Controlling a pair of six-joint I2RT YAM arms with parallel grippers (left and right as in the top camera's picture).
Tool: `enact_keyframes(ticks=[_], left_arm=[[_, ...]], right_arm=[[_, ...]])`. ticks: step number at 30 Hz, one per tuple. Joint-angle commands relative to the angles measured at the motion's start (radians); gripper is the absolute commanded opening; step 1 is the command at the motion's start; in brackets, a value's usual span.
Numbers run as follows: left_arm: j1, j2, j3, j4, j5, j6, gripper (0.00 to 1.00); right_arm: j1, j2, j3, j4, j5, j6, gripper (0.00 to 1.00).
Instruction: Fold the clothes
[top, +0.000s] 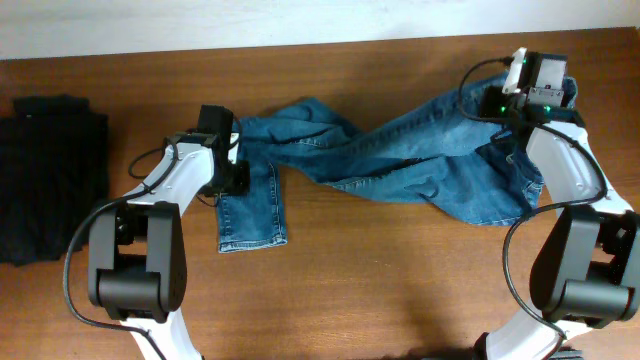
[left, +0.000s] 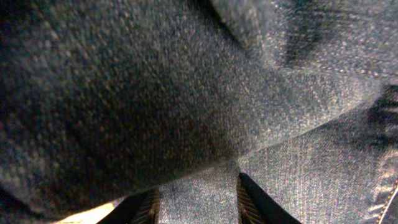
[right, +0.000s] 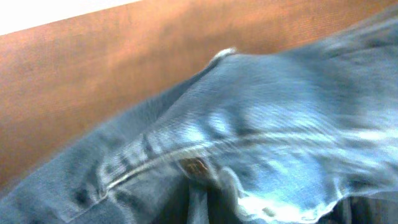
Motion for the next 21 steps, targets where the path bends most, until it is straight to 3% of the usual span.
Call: enact_keyframes(ticks=[1, 2, 3, 9, 16, 18, 21], left_arm=[[-0.003, 0.015, -0.006, 0.027, 0.026, 0.002, 0.40], [-0.003, 0.014, -0.005, 0.042, 0.019, 0.019, 0.41], [-0.003, 0.014, -0.002, 0.060, 0.016, 0.043, 0.43], [-0.003, -0.005, 0.068, 0.048, 0.021, 0.076, 0.49], [-0.003, -0.136, 0.100, -0.021, 0.086, 0.044, 0.52], [-0.004, -0.178, 0.099, -0.058, 0.128, 0.004, 0.52], [-0.010, -0.229, 0.099, -0.120, 0.183, -0.051, 0.52]], right_arm=[[0.002, 0.008, 0.000, 0.072, 0.006, -0.016, 0.45], [0.002, 0.006, 0.001, 0.104, -0.013, -0.016, 0.80], [0.001, 0.000, 0.004, 0.130, -0.042, -0.016, 0.99], [0.000, -0.076, 0.051, 0.076, -0.117, -0.095, 0.98], [-0.012, -0.189, 0.059, -0.276, -0.109, -0.107, 0.99], [-0.012, -0.182, 0.057, -0.375, -0.108, -0.132, 0.91], [-0.012, -0.143, 0.045, -0.441, -0.109, -0.147, 0.69]])
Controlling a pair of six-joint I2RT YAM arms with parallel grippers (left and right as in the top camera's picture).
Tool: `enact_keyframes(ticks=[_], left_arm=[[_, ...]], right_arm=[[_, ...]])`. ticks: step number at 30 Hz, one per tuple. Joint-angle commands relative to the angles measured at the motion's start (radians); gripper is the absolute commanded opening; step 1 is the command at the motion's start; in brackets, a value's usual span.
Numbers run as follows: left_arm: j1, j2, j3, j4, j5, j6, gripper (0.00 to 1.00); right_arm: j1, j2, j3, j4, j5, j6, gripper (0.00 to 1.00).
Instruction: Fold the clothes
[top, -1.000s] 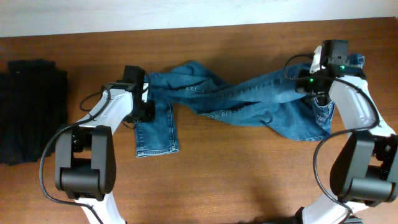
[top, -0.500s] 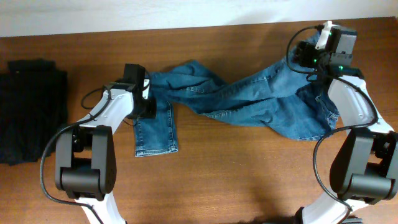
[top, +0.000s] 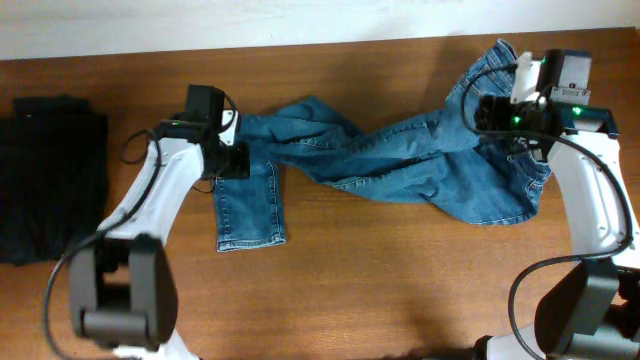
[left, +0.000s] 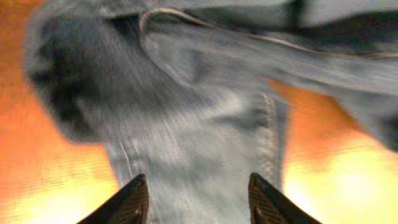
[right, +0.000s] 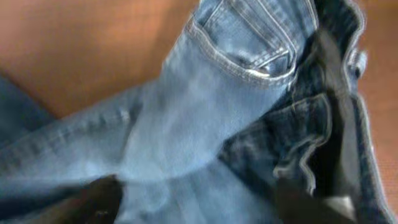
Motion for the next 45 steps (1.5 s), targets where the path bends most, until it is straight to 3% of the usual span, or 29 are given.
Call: enact_keyframes(ticks=[1, 3, 5, 8, 16, 23, 26, 29, 33, 40, 45], left_arm=[[-0.013, -0.085, 0.025, -0.051, 0.105, -0.084, 0.51], [-0.024, -0.098, 0.025, -0.091, 0.133, -0.095, 0.52], [-0.039, -0.099, 0.024, -0.120, 0.148, -0.095, 0.52], [-0.063, -0.098, 0.011, -0.127, 0.147, -0.093, 0.54], [-0.075, -0.098, 0.004, -0.117, 0.147, -0.094, 0.57], [-0.075, -0.098, -0.004, -0.125, 0.143, -0.065, 0.57], [-0.075, -0.098, -0.006, -0.124, 0.142, -0.062, 0.57], [-0.075, -0.098, -0.005, -0.124, 0.114, -0.060, 0.57], [-0.075, -0.098, -0.007, -0.124, 0.090, -0.060, 0.57], [-0.075, -0.098, -0.017, -0.125, 0.090, -0.060, 0.57], [-0.075, -0.098, -0.039, -0.122, 0.090, -0.061, 0.57]], right_arm=[[-0.006, 0.050, -0.006, -0.034, 0.004, -0.024, 0.57], [-0.006, 0.082, -0.008, -0.054, 0.074, -0.024, 0.21], [-0.006, 0.108, -0.008, -0.069, 0.178, -0.023, 0.04], [-0.018, 0.132, -0.008, -0.071, 0.286, -0.011, 0.04], [-0.129, 0.219, -0.013, -0.061, 0.297, 0.007, 0.04], [-0.306, 0.270, -0.011, -0.058, 0.346, 0.212, 0.04], [-0.381, 0.269, -0.009, -0.043, 0.256, 0.259, 0.06], [-0.461, 0.269, -0.010, -0.043, 0.100, 0.278, 0.16], [-0.536, 0.269, -0.009, -0.042, -0.162, 0.304, 0.10], [-0.489, 0.203, -0.009, -0.051, -0.190, 0.289, 0.07], [-0.361, 0.153, -0.009, -0.048, -0.184, 0.179, 0.04]])
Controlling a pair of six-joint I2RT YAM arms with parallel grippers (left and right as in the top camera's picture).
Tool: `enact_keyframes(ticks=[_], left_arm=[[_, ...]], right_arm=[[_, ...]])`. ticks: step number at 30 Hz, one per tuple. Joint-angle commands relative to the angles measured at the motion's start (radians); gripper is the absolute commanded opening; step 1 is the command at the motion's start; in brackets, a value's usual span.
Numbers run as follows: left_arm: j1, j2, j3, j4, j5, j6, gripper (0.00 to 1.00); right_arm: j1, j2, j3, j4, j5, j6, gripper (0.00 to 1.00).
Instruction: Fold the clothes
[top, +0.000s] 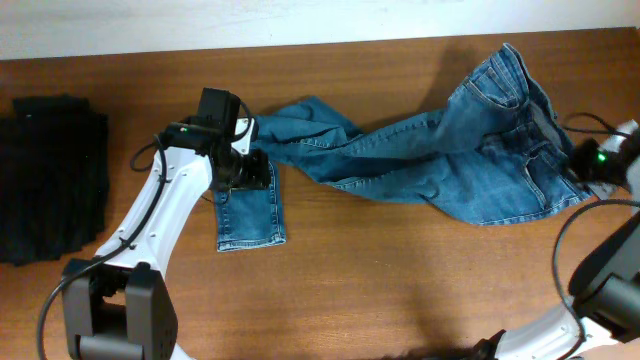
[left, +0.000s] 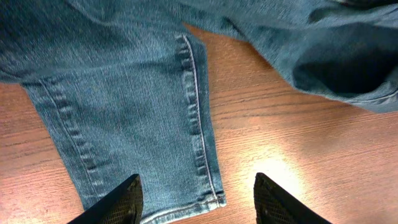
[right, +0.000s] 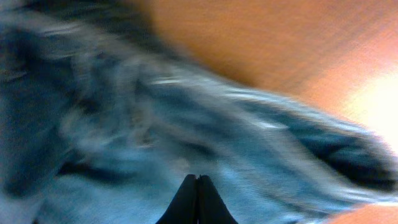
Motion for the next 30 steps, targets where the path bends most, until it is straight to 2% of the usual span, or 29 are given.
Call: enact_keyframes(ticks=[1, 7, 12, 14, 15, 18, 25, 30], left_arm=[[0.003, -0.008, -0.031, 0.005, -0.006, 0.016, 0.57], [0.003, -0.008, -0.085, 0.010, -0.006, 0.015, 0.58], [0.003, -0.008, -0.138, 0.063, -0.005, 0.004, 0.57], [0.003, -0.008, -0.157, 0.097, -0.005, -0.023, 0.57], [0.003, -0.008, -0.166, 0.111, -0.002, -0.042, 0.63], [0.002, -0.008, -0.177, 0.129, 0.022, -0.067, 0.66], [-0.015, -0.008, -0.194, 0.130, 0.054, -0.067, 0.67], [-0.027, -0.008, -0.254, 0.184, 0.053, -0.067, 0.67]], right_arm=[[0.101, -0.058, -0.002, -0.002, -0.007, -0.085, 0.04], [0.227, -0.057, -0.004, -0.031, 0.335, -0.045, 0.04], [0.274, -0.057, -0.023, -0.036, 0.124, -0.119, 0.04], [0.302, -0.053, -0.040, -0.044, 0.121, -0.121, 0.04], [0.320, -0.048, -0.052, -0.046, 0.121, -0.121, 0.04], [0.358, -0.032, -0.096, -0.022, 0.121, -0.121, 0.04], [0.396, -0.012, -0.231, 0.101, 0.120, -0.113, 0.04], [0.397, -0.009, -0.325, 0.192, 0.119, -0.074, 0.04]])
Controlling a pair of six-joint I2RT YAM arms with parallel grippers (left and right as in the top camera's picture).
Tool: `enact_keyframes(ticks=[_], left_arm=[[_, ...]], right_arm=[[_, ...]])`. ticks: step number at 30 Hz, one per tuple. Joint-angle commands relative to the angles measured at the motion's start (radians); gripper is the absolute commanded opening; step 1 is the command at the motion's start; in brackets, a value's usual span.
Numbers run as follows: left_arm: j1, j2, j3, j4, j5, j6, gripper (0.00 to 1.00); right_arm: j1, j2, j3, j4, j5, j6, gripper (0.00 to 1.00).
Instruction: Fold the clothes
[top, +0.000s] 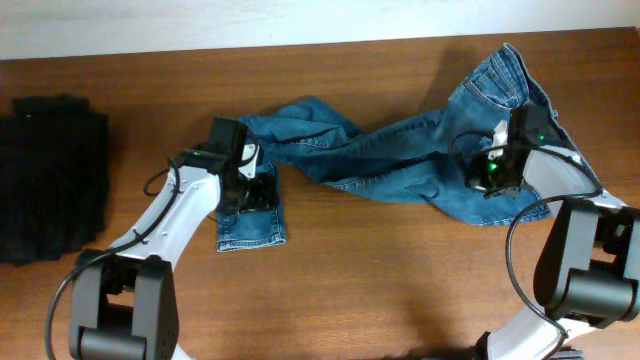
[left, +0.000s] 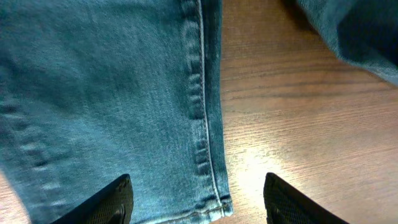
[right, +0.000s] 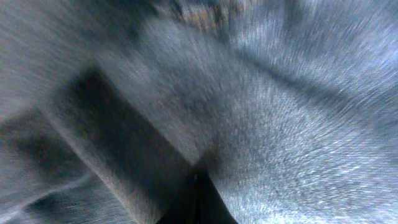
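Observation:
Blue jeans (top: 400, 150) lie twisted across the wooden table (top: 380, 290), waist at the back right, one leg ending in a hem (top: 250, 228) at the front left. My left gripper (top: 255, 190) hovers open over that leg; in the left wrist view its fingers (left: 118, 199) straddle the leg (left: 112, 93) just above the hem, the left gripper (left: 198, 179) holding nothing. My right gripper (top: 487, 172) rests on the hip area of the jeans. Denim fills the right wrist view, where the right gripper (right: 198, 183) is shut with its fingertips pressed together.
A stack of folded black clothes (top: 50, 180) sits at the left edge of the table. A white wall runs along the back edge. Bare wood (left: 298, 112) shows right of the leg and across the table's front.
My right gripper was out at the table's right edge, off the jeans; now it sits further left on the hip area, still shut. My left gripper has shifted slightly toward the hem, still open.
At first my left gripper was low on the left leg and my right was at the waistband, back right. Then the waist lay further back and the left stood open above the leg. Later the right was at the table's edge; now it is back on the jeans.

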Motion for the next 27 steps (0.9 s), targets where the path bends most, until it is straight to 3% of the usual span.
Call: enact_keyframes(ticks=[1, 27], left_arm=[[-0.007, -0.008, -0.047, 0.021, 0.017, -0.012, 0.67], [-0.007, -0.008, -0.092, 0.014, -0.012, -0.016, 0.67]], right_arm=[[0.006, 0.011, -0.051, 0.024, -0.011, 0.023, 0.04], [0.096, 0.011, -0.343, 0.032, -0.040, 0.096, 0.04]])
